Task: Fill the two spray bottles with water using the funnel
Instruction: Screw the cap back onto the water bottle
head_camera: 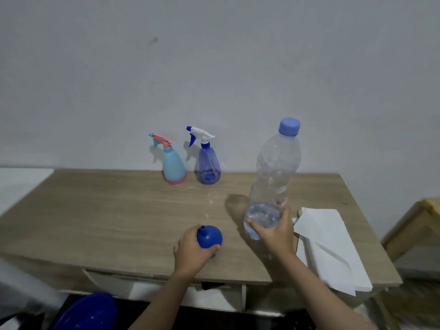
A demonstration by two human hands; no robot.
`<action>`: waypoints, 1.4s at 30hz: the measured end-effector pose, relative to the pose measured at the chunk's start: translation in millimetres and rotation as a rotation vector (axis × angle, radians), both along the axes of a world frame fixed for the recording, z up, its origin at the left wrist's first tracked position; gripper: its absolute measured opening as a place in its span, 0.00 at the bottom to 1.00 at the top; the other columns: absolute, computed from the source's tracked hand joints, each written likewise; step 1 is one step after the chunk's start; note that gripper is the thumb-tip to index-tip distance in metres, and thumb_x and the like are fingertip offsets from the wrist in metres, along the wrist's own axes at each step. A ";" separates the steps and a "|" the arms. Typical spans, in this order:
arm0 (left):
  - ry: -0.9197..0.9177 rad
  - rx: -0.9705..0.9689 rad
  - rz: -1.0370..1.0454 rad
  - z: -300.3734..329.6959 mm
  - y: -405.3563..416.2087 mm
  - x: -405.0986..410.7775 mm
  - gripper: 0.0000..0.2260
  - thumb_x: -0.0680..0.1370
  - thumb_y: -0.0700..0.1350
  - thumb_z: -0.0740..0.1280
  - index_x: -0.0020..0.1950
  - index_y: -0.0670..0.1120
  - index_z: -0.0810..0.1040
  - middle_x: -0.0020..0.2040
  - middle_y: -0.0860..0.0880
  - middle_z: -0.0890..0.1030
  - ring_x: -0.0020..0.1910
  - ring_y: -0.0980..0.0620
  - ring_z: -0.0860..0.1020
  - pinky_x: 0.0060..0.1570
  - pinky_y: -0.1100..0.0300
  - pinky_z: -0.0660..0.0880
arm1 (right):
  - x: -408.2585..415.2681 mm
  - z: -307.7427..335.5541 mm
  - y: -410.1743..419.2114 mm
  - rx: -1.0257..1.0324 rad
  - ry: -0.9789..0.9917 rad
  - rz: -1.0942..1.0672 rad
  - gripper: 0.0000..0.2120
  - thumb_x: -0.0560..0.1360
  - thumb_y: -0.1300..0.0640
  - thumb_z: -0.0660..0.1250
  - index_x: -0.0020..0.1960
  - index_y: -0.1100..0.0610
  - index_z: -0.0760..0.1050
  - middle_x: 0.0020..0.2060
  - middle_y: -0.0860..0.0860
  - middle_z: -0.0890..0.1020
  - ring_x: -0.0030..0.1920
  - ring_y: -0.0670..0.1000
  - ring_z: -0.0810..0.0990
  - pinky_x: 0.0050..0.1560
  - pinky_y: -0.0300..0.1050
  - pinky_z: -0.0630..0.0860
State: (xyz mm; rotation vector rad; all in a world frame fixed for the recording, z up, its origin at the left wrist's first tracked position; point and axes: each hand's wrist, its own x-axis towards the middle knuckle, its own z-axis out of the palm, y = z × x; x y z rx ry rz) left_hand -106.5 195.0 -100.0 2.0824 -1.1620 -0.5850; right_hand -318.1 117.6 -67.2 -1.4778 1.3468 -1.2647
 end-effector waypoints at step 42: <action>-0.061 -0.054 0.239 12.8 -258.6 -75.9 0.45 0.64 0.63 0.75 0.70 0.40 0.62 0.67 0.39 0.68 0.67 0.37 0.67 0.66 0.42 0.65 | -54.6 32.0 -169.4 0.215 0.233 -0.020 0.47 0.62 0.47 0.80 0.72 0.63 0.61 0.69 0.57 0.69 0.69 0.54 0.68 0.64 0.39 0.64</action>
